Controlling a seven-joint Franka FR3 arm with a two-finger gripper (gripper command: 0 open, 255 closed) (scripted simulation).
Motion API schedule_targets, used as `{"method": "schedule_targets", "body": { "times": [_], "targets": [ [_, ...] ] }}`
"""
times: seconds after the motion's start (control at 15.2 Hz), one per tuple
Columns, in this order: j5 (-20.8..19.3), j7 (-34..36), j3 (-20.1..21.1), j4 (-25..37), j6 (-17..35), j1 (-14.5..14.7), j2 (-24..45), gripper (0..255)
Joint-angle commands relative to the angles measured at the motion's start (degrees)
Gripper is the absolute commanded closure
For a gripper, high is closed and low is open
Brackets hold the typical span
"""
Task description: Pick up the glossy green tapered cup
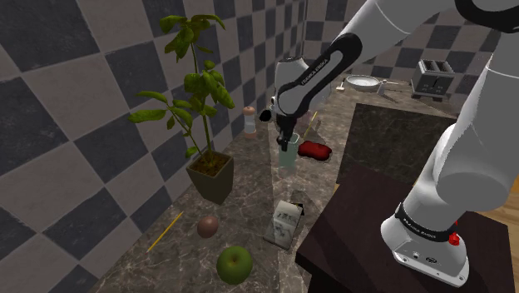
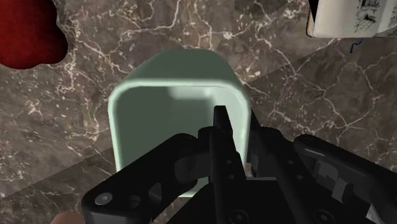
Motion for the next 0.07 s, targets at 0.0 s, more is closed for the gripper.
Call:
{"method": "schedule_targets", "body": {
  "times": [0.0],
  "targets": [
    [-0.05,0.01,-0.02,0.16,-0.48,-0.01,-0.32,255]
  ]
}}
